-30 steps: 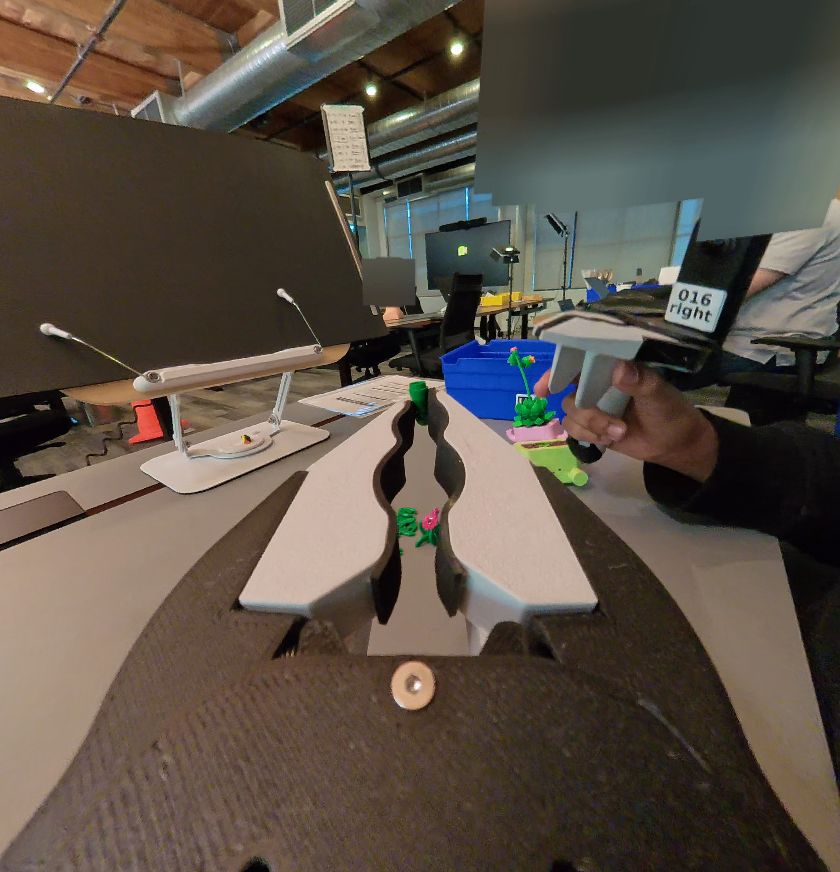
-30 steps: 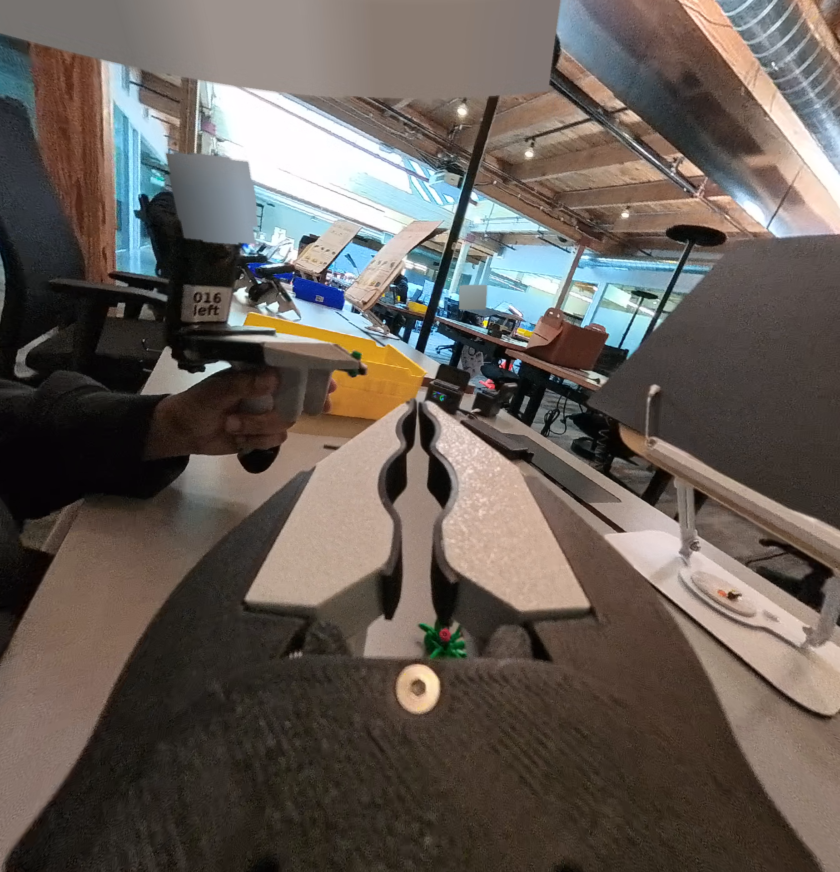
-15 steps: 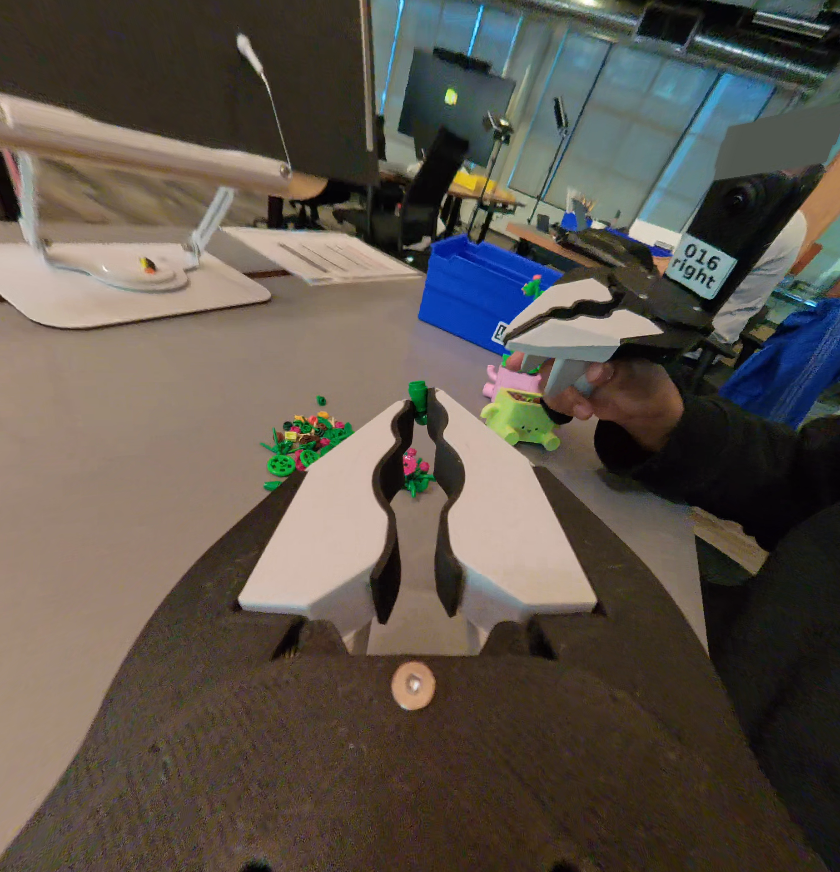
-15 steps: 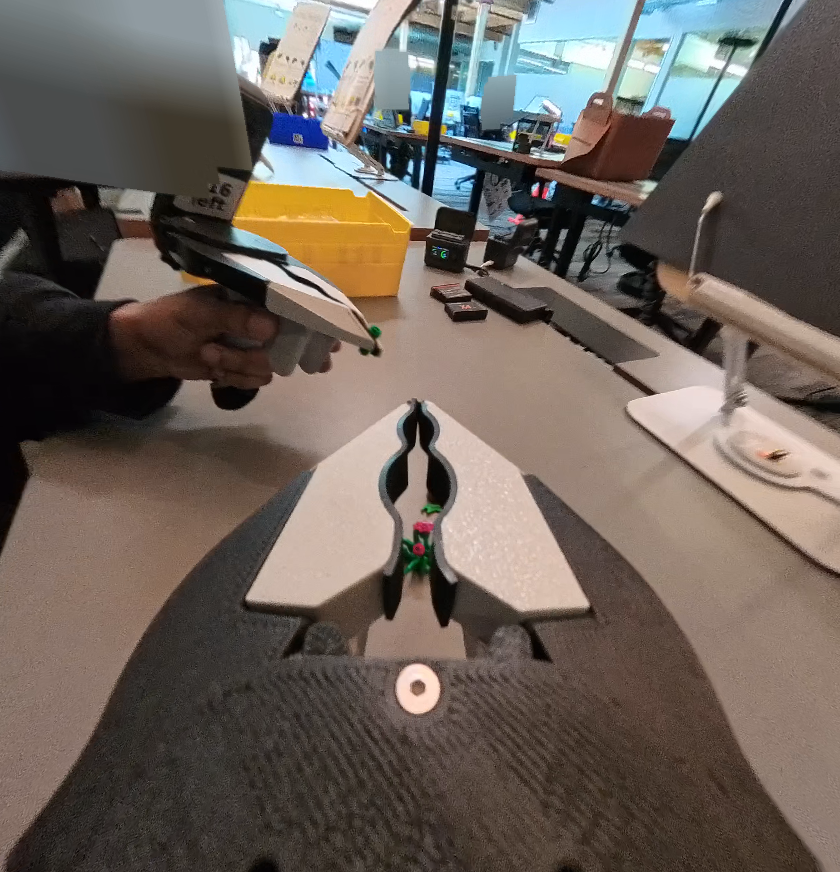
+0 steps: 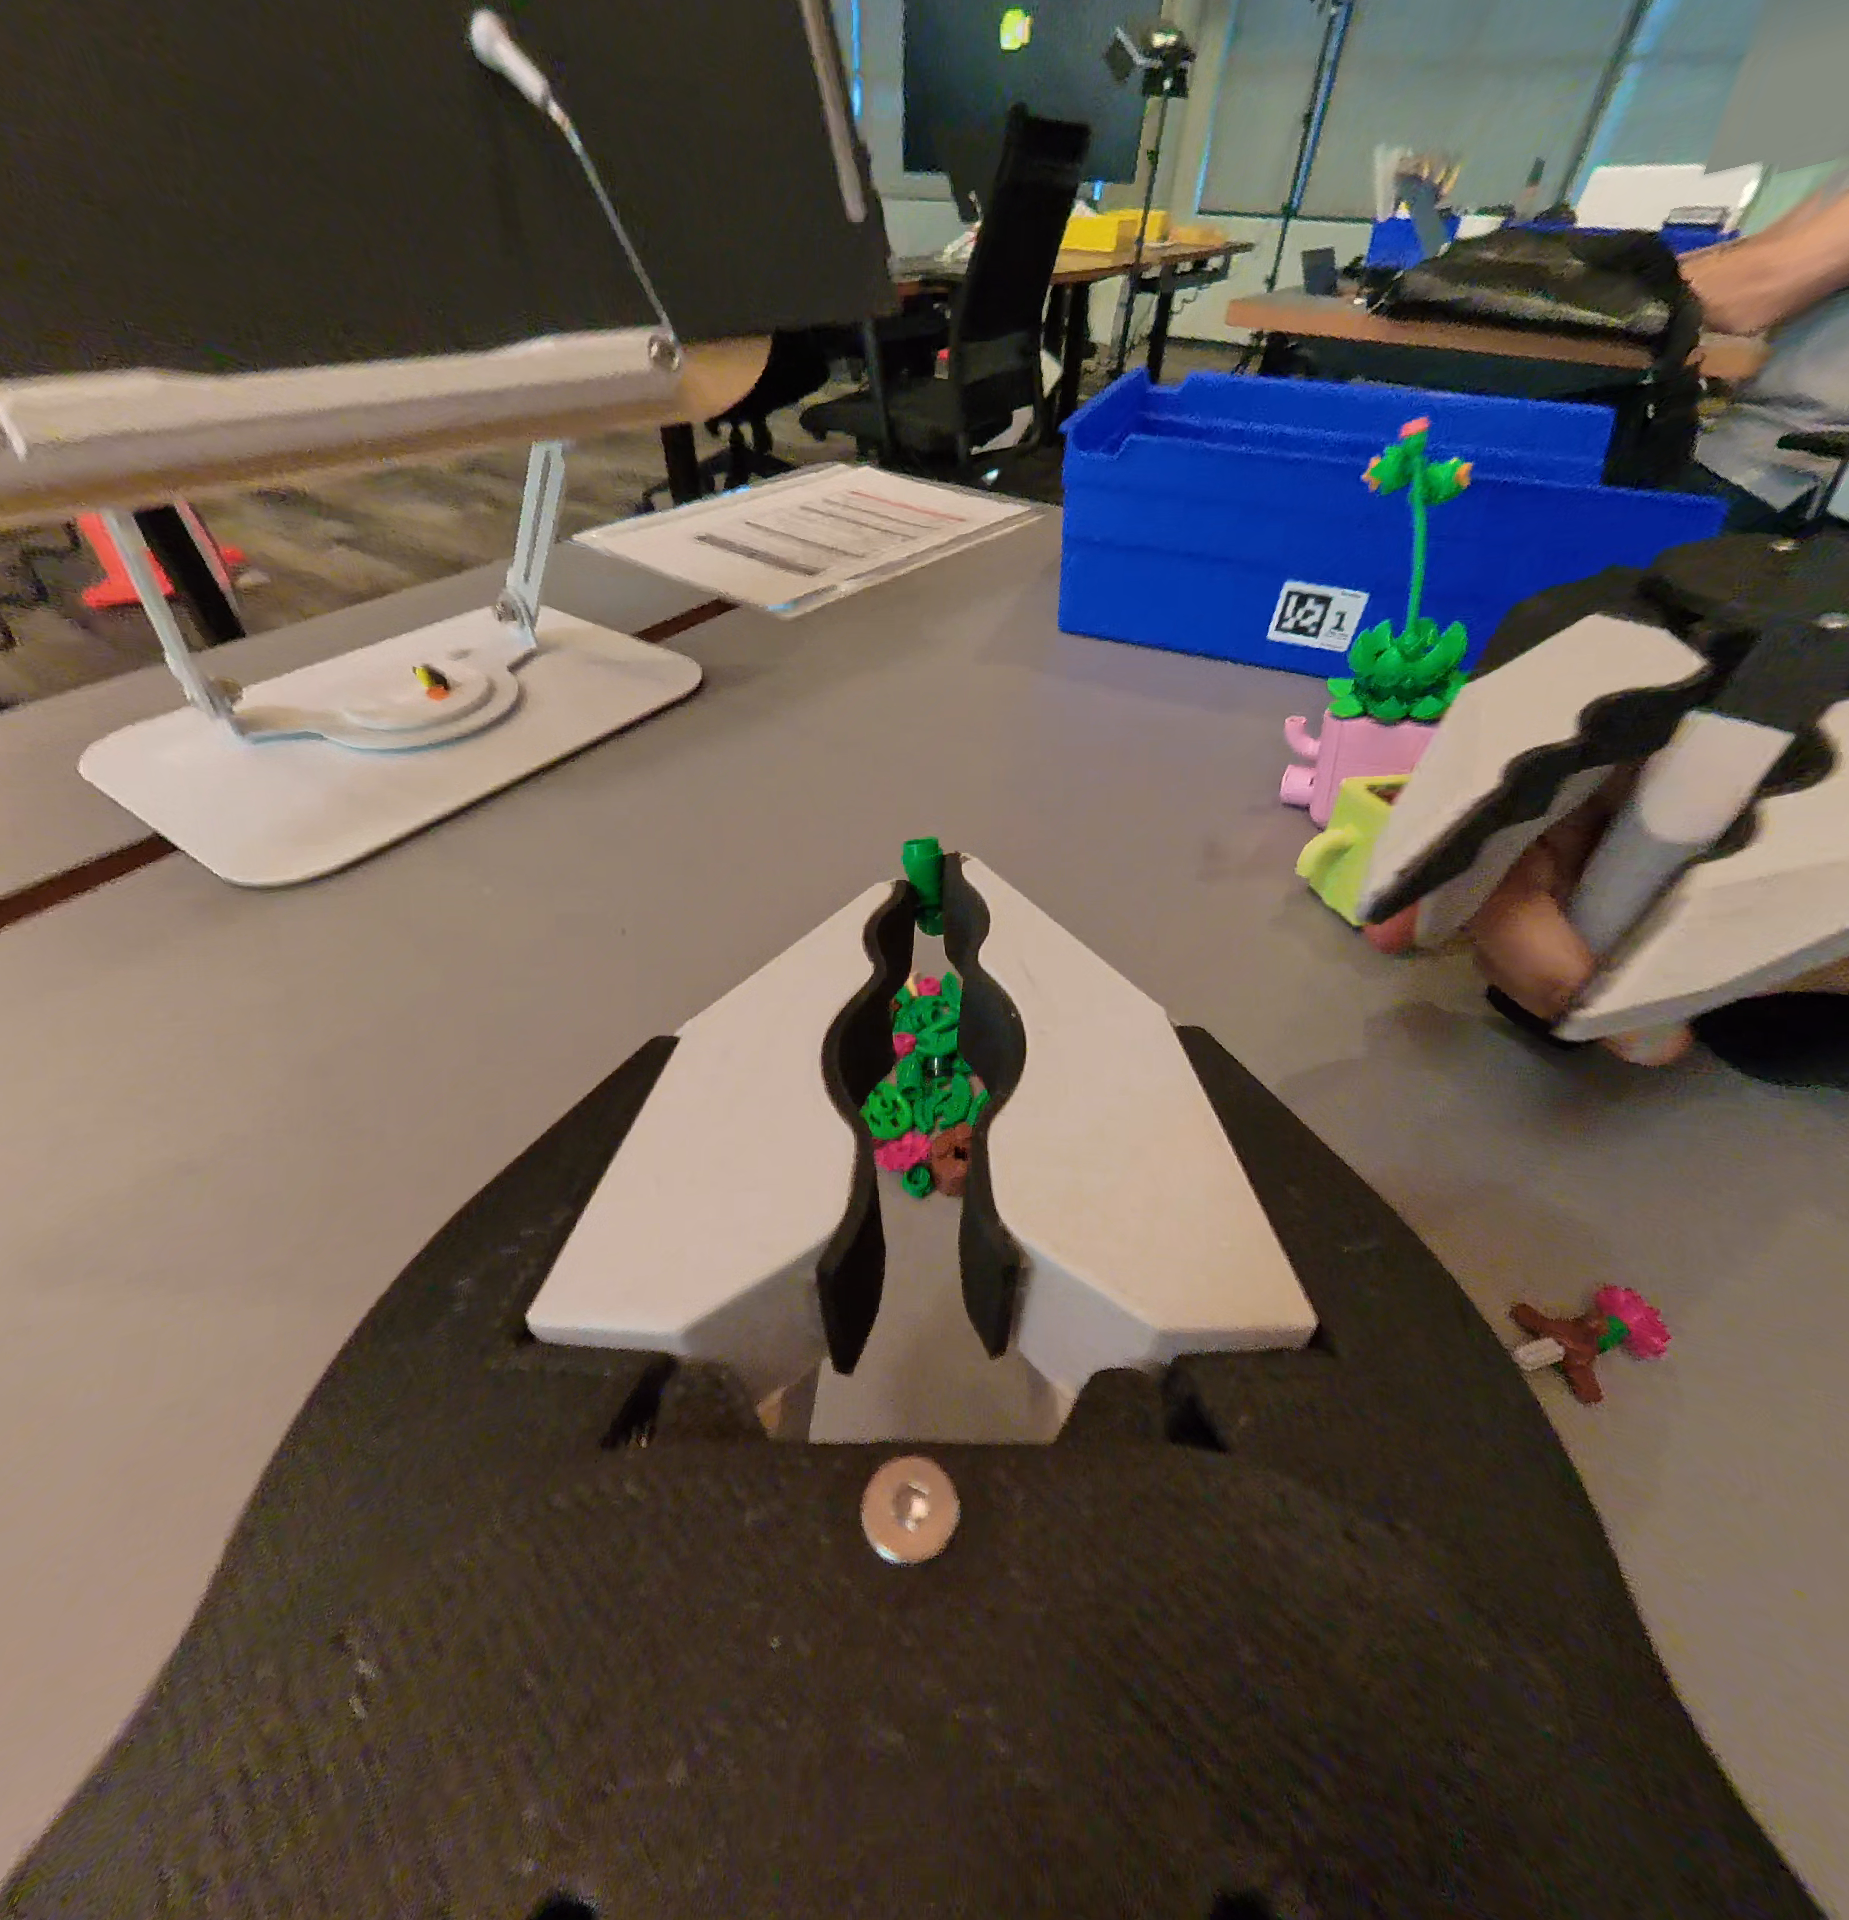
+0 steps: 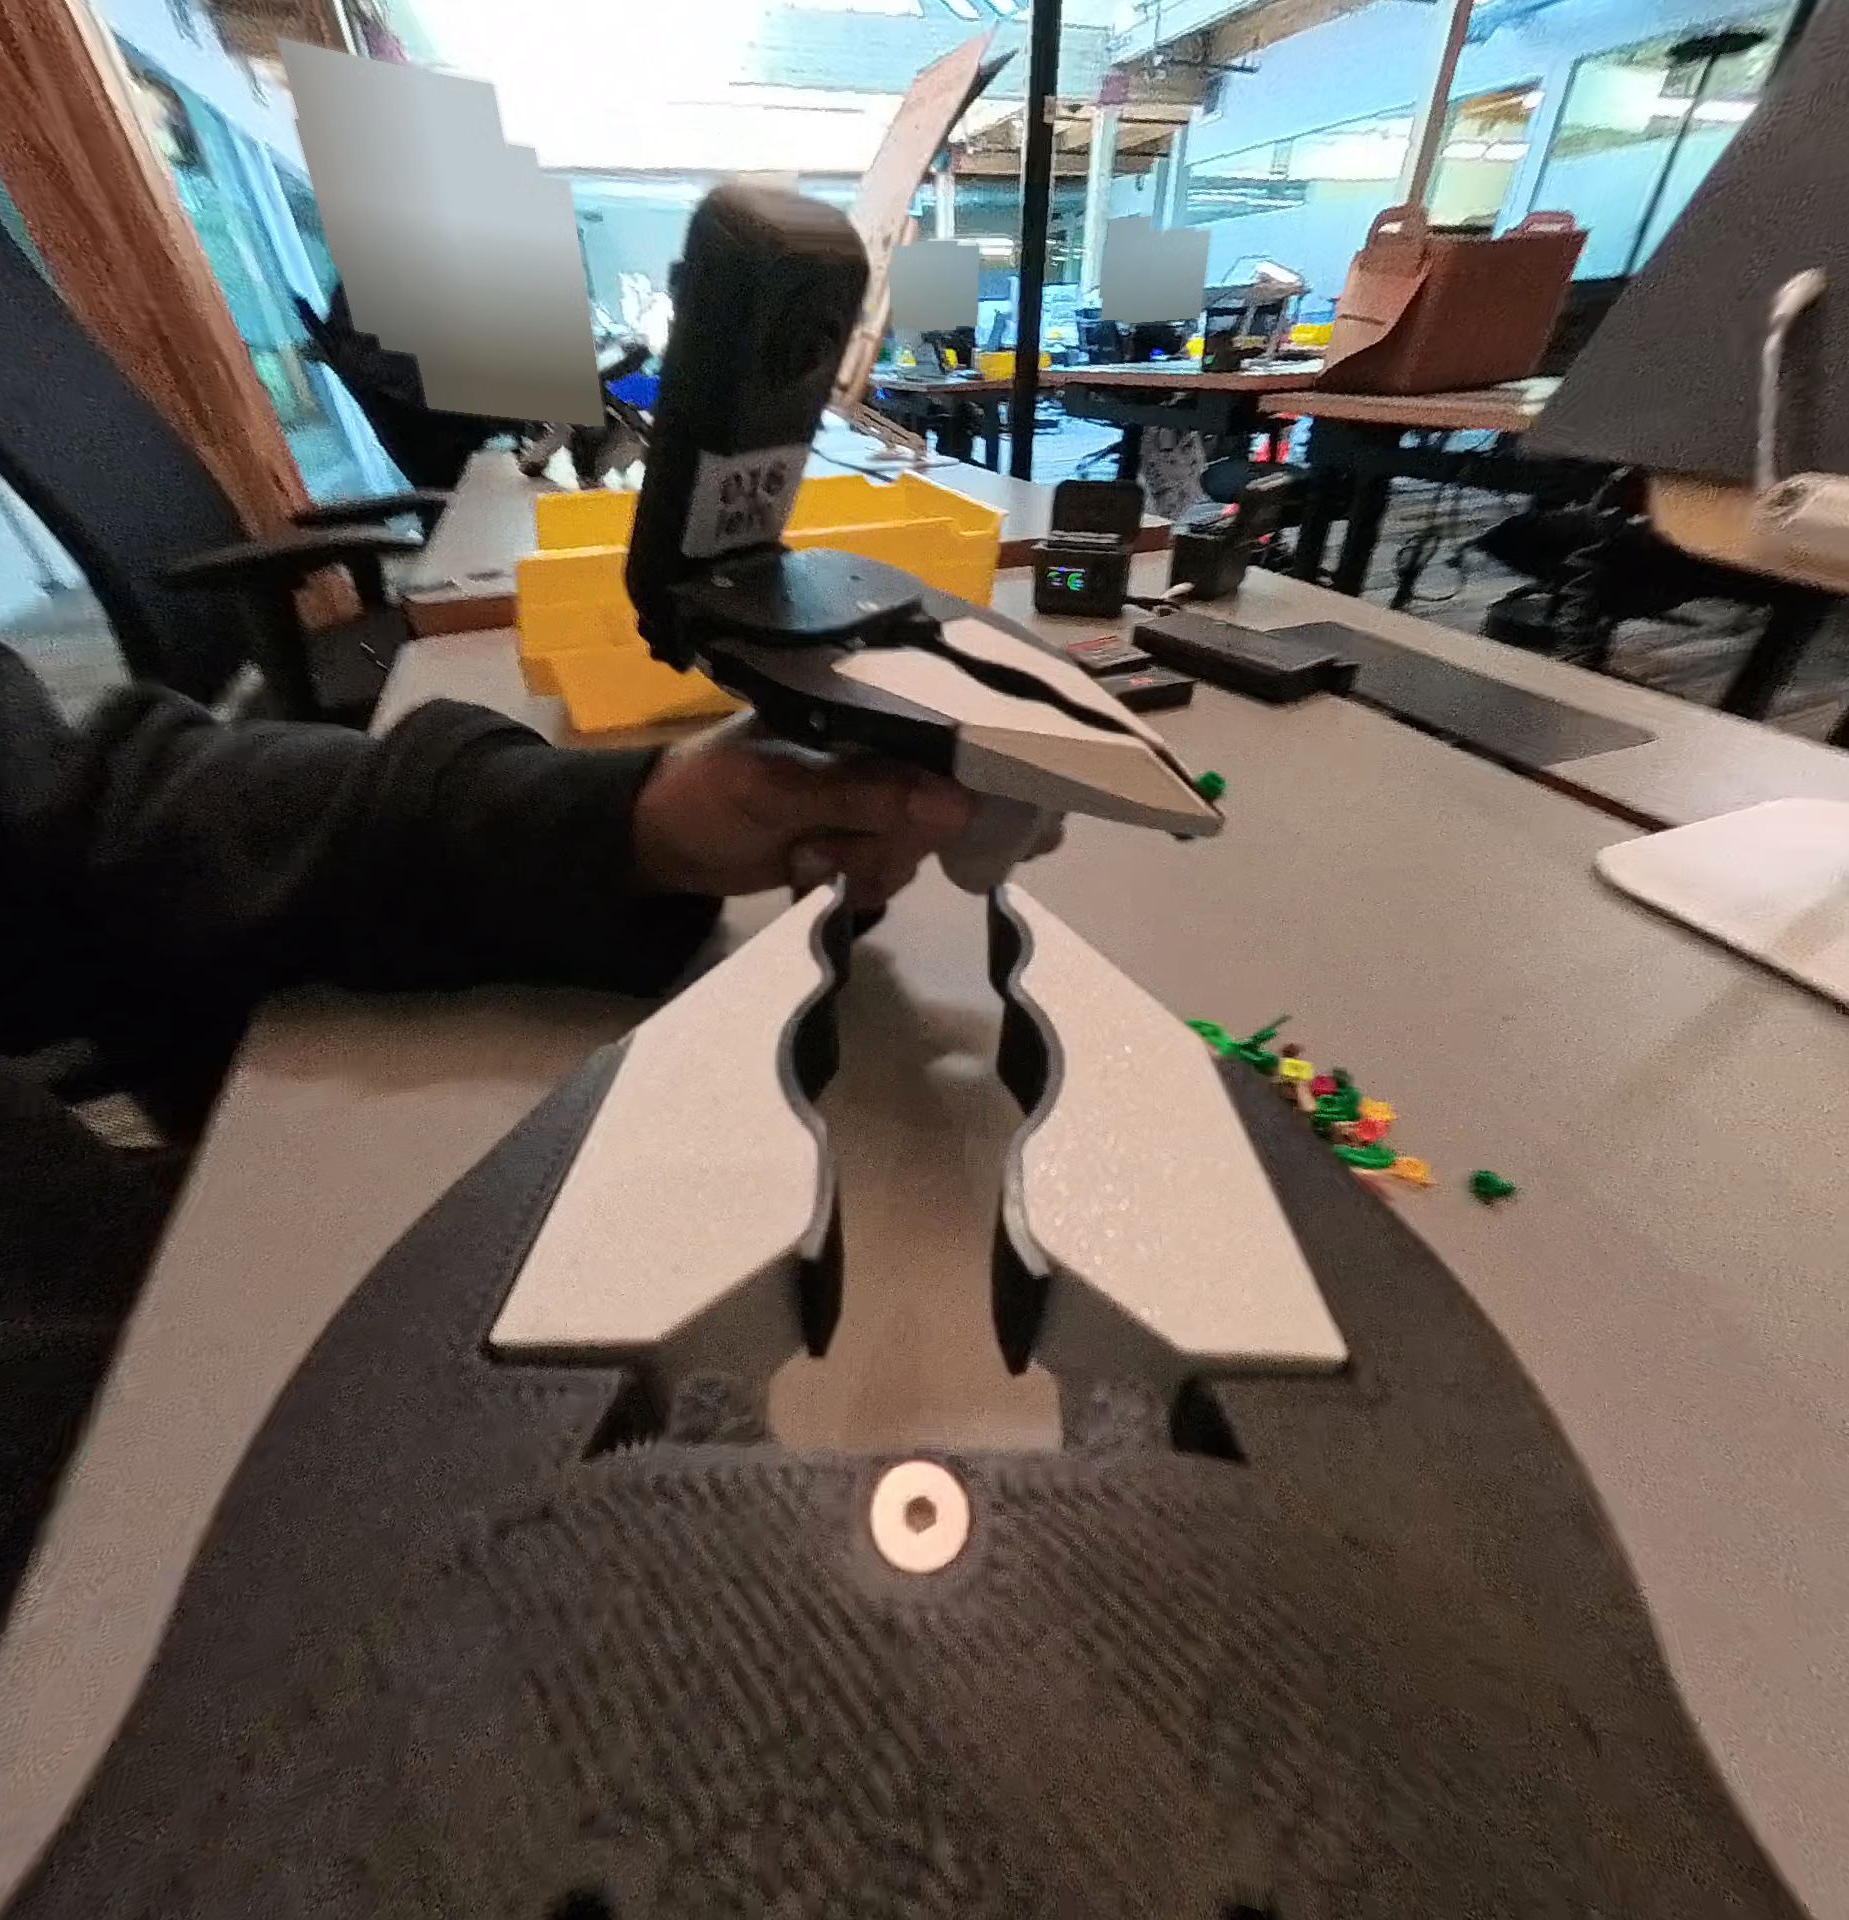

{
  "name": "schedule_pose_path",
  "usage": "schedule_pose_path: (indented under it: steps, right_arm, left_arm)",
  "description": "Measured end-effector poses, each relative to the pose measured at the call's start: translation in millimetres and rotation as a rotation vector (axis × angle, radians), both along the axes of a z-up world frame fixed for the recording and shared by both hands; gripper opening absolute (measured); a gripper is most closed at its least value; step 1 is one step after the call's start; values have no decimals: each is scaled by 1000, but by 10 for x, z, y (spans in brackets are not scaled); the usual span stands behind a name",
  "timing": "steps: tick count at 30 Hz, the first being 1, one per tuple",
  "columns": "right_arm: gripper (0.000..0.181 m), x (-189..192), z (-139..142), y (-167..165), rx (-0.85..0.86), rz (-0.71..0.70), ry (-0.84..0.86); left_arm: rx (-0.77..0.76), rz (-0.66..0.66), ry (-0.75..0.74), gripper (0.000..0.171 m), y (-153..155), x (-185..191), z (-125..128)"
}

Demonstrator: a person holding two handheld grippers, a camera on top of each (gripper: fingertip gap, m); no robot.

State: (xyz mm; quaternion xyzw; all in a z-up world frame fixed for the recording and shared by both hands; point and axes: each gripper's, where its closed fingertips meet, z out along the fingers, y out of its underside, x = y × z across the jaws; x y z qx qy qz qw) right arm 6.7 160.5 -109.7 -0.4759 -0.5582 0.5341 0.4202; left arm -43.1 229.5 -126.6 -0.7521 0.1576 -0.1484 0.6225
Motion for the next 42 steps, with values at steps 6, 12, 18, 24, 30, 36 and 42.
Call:
schedule_pose_path:
  steps: [6, 12, 18, 24, 30, 36, 42]
  right_arm:
    - [25, 58, 61, 114, 181, -87, 20]
    - [24, 147, 207, 206, 227, -143, 52]
    - [49, 209, 370, 173, 250, -147, 138]
    - [42, 208, 367, 139, 519, -234, 166]
    - [27, 188, 348, 192, 649, -334, 151]
    - [12, 209, 331, 207, 616, -305, 134]
    - [8, 214, 327, 211, 571, -289, 117]
  left_arm:
    - [33, -73, 122, 2, -55, 112, -31]
    - [214, -75, 625, 2, -140, 345, -96]
    - [98, -296, -348, 2, -337, 653, 506]
    - [-99, -457, -985, 1, -295, 474, 509]
    - [-185, -548, -1076, 2, -372, 756, 483]
    - [-211, -582, -1174, 2, -400, 818, 476]
    - [-226, -601, -1210, 1, -393, 810, 477]
